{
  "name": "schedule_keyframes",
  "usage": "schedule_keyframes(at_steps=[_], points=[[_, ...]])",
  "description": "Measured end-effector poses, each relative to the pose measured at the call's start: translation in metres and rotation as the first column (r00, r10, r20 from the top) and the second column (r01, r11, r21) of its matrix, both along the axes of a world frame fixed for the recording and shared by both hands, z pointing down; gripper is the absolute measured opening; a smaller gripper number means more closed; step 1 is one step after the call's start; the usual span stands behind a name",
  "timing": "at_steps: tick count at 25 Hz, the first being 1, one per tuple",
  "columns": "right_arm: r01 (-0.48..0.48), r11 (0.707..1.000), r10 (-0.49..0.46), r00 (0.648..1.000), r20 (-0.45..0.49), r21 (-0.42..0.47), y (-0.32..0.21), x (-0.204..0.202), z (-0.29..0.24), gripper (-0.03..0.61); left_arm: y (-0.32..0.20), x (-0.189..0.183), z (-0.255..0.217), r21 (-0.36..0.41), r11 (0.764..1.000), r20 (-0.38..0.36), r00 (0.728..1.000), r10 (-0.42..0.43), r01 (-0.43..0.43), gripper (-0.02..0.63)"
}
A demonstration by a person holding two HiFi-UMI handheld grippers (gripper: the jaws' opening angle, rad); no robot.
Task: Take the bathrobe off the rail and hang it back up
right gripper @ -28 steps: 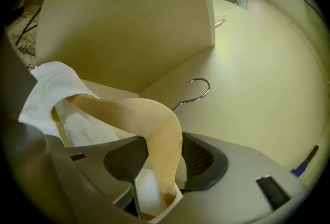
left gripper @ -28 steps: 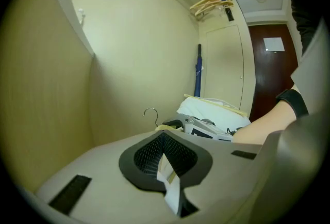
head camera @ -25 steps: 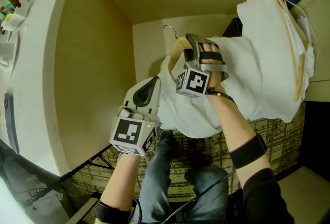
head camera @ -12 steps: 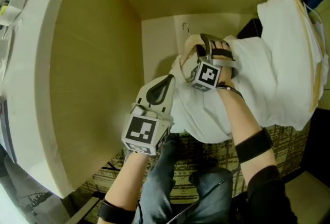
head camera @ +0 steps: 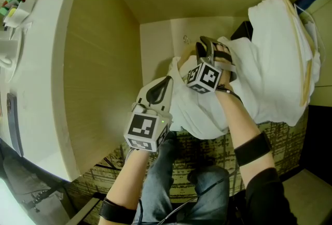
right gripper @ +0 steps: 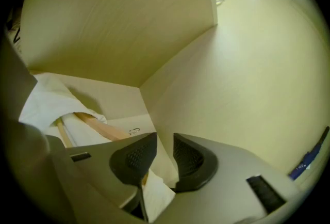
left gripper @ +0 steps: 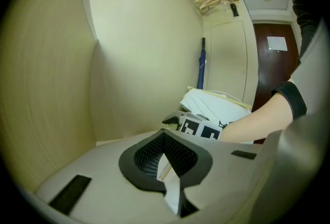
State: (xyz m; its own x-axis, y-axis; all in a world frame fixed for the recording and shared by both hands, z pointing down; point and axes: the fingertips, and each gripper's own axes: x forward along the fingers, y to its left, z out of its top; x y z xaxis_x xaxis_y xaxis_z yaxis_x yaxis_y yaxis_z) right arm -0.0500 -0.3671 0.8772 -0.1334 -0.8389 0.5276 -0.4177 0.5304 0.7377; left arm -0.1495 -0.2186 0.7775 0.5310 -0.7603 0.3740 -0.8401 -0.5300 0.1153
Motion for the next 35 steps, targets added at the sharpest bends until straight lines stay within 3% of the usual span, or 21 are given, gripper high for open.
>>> schedule_keyframes(at_steps=[4,9,15,18,25,35], points=[[-0.076,0.997,0.078,0.99,0.115,-0.02,0.019,0.02,-0.052,0.025,0.01,0.006,-0.036,-0.031,0.999,0.017,1.0,-0.009,0.009,0.001],[-0.157,0.984,0.175,0.94,0.294,-0.082,0.054,0.048,-0.151,0.021,0.026,0.019,-0.114,-0.018,1.0,0.013,1.0,-0.02,0.02,0.001],[-0.179,0.974,0.226,0.819,0.528,-0.138,0.114,0.066,-0.294,0.02,0.06,0.033,-0.223,0.024,1.0,0.007,1.0,-0.014,0.014,0.001],[-0.17,0.973,0.229,0.739,0.633,-0.154,0.151,0.075,-0.359,0.02,0.08,0.031,-0.271,0.045,0.999,0.003,1.0,-0.027,0.026,0.001],[-0.145,0.965,0.262,0.589,0.764,-0.219,0.238,0.105,-0.453,0.02,0.129,0.027,-0.363,0.099,0.994,0.021,0.998,-0.054,0.052,0.001],[-0.144,0.97,0.243,0.544,0.803,-0.196,0.322,0.152,-0.514,0.02,0.181,0.026,-0.437,0.152,0.984,-0.015,0.995,-0.096,0.097,0.001]])
